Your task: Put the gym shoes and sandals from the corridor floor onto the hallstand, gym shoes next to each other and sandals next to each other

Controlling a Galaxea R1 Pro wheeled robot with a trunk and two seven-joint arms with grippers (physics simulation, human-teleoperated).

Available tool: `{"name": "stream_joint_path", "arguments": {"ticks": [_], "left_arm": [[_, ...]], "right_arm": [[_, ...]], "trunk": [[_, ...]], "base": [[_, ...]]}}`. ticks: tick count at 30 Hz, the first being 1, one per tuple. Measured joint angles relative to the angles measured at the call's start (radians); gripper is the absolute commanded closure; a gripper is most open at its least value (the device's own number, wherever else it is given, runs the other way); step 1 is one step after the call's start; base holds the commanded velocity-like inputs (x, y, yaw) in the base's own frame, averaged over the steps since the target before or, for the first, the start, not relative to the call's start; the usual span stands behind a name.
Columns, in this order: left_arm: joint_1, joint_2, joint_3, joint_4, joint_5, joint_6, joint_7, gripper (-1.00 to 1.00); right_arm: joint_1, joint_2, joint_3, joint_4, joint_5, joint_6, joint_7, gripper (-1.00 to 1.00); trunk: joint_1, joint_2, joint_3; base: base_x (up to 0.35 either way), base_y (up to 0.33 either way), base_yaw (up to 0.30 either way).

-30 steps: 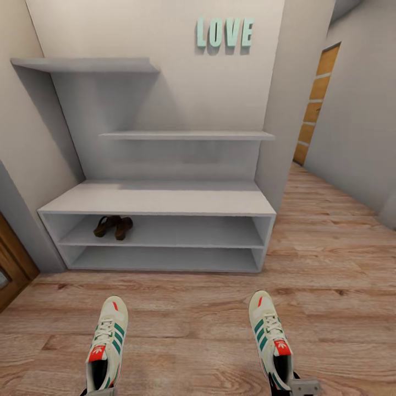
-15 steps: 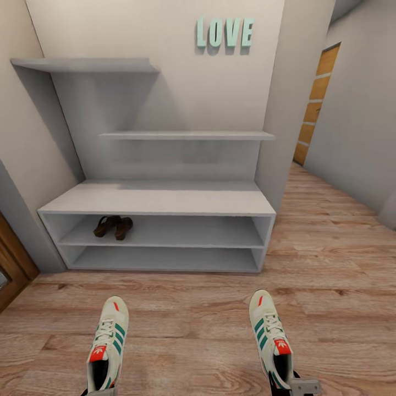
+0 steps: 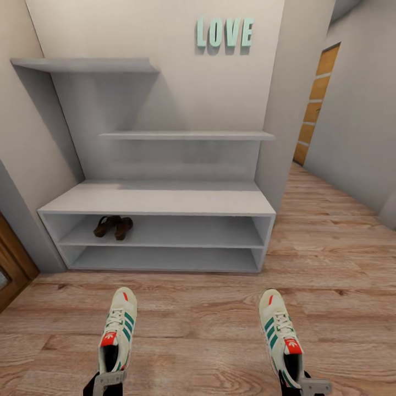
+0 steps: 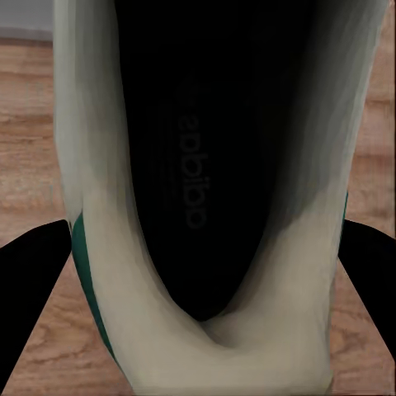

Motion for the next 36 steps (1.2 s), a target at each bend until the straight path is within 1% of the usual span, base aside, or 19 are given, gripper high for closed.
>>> {"name": "stream_joint_path", "arguments": {"ticks": [2, 3, 6, 7, 9, 10, 11, 12, 14, 15, 17, 18, 21, 24, 27, 30, 32, 35, 36], "left_arm": [[-0.027, -0.002, 0.000, 0.000, -0.004, 0.033, 0.000, 1.00], [-0.053, -0.003, 0.000, 0.001, -0.010, 0.073, 0.000, 1.00], [-0.093, -0.005, 0.000, 0.001, -0.017, 0.140, 0.000, 1.00], [-0.119, -0.007, -0.001, 0.001, -0.021, 0.184, -0.001, 1.00], [-0.148, -0.009, 0.000, 0.001, -0.025, 0.227, -0.002, 1.00], [-0.176, -0.013, -0.001, 0.000, -0.029, 0.265, -0.002, 1.00], [-0.191, -0.017, -0.001, -0.001, -0.032, 0.284, -0.002, 1.00], [-0.220, -0.025, -0.009, -0.001, -0.038, 0.318, -0.001, 1.00], [-0.250, -0.035, -0.015, -0.002, -0.045, 0.355, 0.001, 1.00], [-0.279, -0.045, -0.026, -0.002, -0.052, 0.392, 0.003, 1.00], [-0.308, -0.054, -0.037, -0.003, -0.060, 0.432, 0.006, 1.00], [-0.333, -0.066, -0.051, -0.002, -0.065, 0.468, 0.008, 1.00], [-0.381, -0.092, -0.070, -0.002, -0.072, 0.537, 0.013, 1.00], [-0.416, -0.107, -0.075, -0.002, -0.076, 0.581, 0.022, 1.00], [-0.464, -0.118, -0.079, -0.001, -0.075, 0.627, 0.036, 1.00], [-0.510, -0.125, -0.081, 0.002, -0.075, 0.668, 0.043, 1.00], [-0.549, -0.128, -0.082, 0.002, -0.074, 0.706, 0.046, 1.00], [-0.577, -0.129, -0.082, 0.001, -0.073, 0.738, 0.050, 1.00], [-0.581, -0.129, -0.082, -0.002, -0.073, 0.742, 0.054, 1.00]], "right_arm": [[0.000, -0.006, -0.021, -0.002, 0.001, 0.000, 0.000, 1.00], [0.000, -0.015, -0.051, -0.007, -0.003, 0.001, 0.000, 1.00], [0.000, -0.030, -0.099, -0.022, -0.002, 0.003, 0.000, 1.00], [0.000, -0.041, -0.136, -0.035, -0.005, 0.005, 0.000, 1.00], [0.000, -0.051, -0.171, -0.049, -0.001, 0.012, 0.000, 1.00], [0.000, -0.062, -0.209, -0.064, -0.005, 0.023, 0.000, 1.00], [0.000, -0.068, -0.225, -0.071, -0.002, 0.032, 0.000, 1.00], [0.000, -0.081, -0.262, -0.087, -0.004, 0.055, 0.000, 1.00], [0.000, -0.095, -0.295, -0.104, -0.002, 0.088, 0.001, 1.00], [0.000, -0.111, -0.329, -0.121, -0.005, 0.127, 0.002, 1.00], [0.000, -0.128, -0.358, -0.139, -0.002, 0.171, 0.004, 1.00], [0.000, -0.143, -0.385, -0.156, -0.005, 0.214, 0.005, 1.00], [0.000, -0.166, -0.423, -0.196, -0.003, 0.293, 0.006, 1.00], [0.000, -0.176, -0.443, -0.231, 0.000, 0.342, 0.006, 1.00], [0.000, -0.182, -0.479, -0.275, 0.000, 0.399, 0.006, 1.00], [0.000, -0.185, -0.539, -0.314, 0.002, 0.451, 0.006, 1.00], [0.000, -0.188, -0.604, -0.349, 0.002, 0.496, 0.006, 1.00], [0.000, -0.201, -0.668, -0.384, 0.003, 0.543, 0.007, 1.00], [0.000, -0.207, -0.678, -0.388, 0.003, 0.552, 0.007, 1.00]], "trunk": [[0.000, 0.000, 0.000], [0.000, 0.000, 0.000], [0.000, 0.000, 0.000], [0.000, 0.000, 0.000], [0.000, 0.000, 0.000], [0.000, 0.000, 0.000], [0.000, 0.000, 0.000], [0.000, 0.000, 0.000], [0.000, 0.000, 0.000], [0.000, 0.000, 0.000], [0.000, 0.000, 0.000], [0.000, 0.000, 0.000], [0.000, 0.000, 0.000], [0.000, 0.000, 0.000], [0.000, 0.000, 0.000], [0.000, 0.000, 0.000], [0.000, 0.000, 0.000], [0.000, 0.000, 0.000], [0.000, 0.000, 0.000]], "base": [[0.000, 0.000, 0.000], [0.000, 0.000, 0.000], [0.000, 0.000, 0.000], [0.000, 0.000, 0.000], [0.000, 0.000, 0.000], [0.000, 0.000, 0.000], [0.000, 0.000, 0.000], [0.000, 0.000, 0.000], [0.000, 0.000, 0.000], [0.000, 0.000, 0.000], [0.000, 0.000, 0.000], [0.000, 0.000, 0.000], [0.000, 0.000, 0.000], [0.000, 0.000, 0.000], [0.000, 0.000, 0.000], [0.000, 0.000, 0.000], [0.000, 0.000, 0.000], [0.000, 0.000, 0.000], [0.000, 0.000, 0.000]]}}
